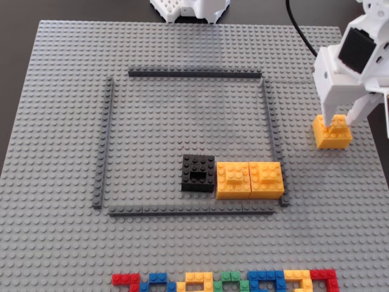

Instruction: Grab the cube and place it into the grid

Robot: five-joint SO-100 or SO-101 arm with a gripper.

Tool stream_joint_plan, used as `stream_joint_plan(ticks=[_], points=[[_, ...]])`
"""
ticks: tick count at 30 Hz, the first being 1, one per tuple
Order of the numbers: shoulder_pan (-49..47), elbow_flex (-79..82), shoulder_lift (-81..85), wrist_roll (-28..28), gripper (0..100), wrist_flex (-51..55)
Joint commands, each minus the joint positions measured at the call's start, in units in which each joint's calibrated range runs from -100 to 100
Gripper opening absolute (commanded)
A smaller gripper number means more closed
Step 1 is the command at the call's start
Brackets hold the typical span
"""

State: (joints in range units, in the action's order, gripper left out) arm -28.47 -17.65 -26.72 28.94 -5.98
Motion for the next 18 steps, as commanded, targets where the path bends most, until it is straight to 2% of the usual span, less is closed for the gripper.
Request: stream_joint_plan(ticks=[1, 18], points=[[0.59, -2.15, 2.90, -0.15, 9, 0.85], [1.55, -3.33, 21.73, 1.81, 7, 5.74]])
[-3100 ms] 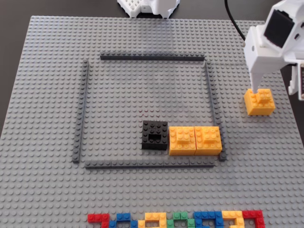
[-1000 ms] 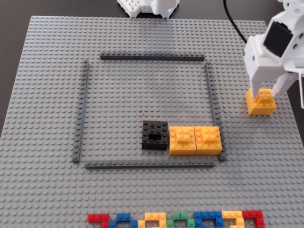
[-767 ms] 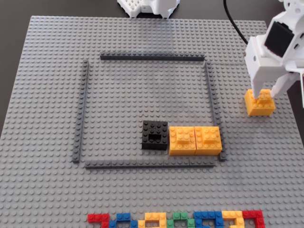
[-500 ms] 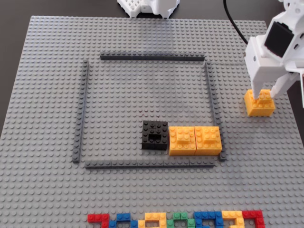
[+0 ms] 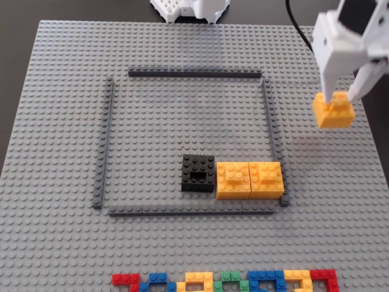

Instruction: Grab the cube and place it into the grid

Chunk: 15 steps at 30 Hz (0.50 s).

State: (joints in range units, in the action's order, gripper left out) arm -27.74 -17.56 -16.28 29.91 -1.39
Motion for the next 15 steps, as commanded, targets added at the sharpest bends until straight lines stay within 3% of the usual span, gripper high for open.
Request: stream_joint_plan(ticks=[1, 15], points=[[1.19, -3.41, 12.67, 1.17, 7, 1.54], [12.09, 1.12, 25.06, 7.08, 7, 2.76]])
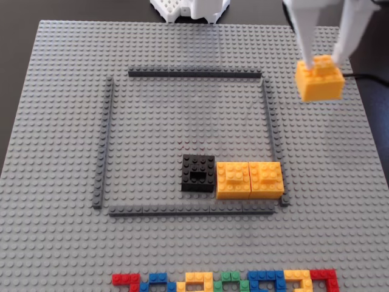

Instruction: Grab the cube and place it into the grid

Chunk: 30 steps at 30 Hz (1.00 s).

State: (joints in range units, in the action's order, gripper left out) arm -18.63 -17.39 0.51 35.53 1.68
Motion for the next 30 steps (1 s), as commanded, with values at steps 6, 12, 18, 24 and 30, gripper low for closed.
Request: stream_joint_plan(ticks=[6, 12, 18, 24, 30], points=[[7.03, 5.56, 12.39, 3.61, 7, -1.34], [11.37, 7.92, 13.59, 5.71, 7, -1.59], [17.56, 12.18, 14.02, 9.13, 7, -3.15], [22.64, 17.43, 13.16, 11.48, 7, -6.67], [25.37, 22.51, 10.84, 13.68, 7, -10.92]])
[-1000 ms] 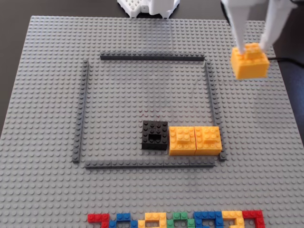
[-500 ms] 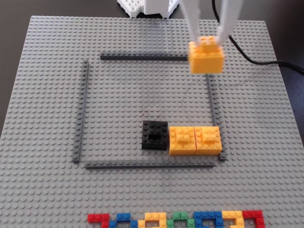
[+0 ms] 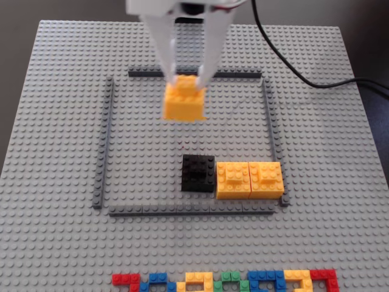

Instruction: Grab the cube and place it into the grid

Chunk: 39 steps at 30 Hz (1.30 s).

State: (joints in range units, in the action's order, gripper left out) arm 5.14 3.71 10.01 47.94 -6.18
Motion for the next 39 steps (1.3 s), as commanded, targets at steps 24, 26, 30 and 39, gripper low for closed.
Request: stream_joint_plan(ticks=[24, 26, 30, 39], points=[[3.29, -3.84, -17.32, 4.54, 7, -8.38], [3.29, -3.93, -18.01, 4.64, 6, -8.67], [3.15, -5.11, -19.72, 4.74, 6, -9.11], [2.70, -8.28, -23.42, 4.64, 6, -9.75]])
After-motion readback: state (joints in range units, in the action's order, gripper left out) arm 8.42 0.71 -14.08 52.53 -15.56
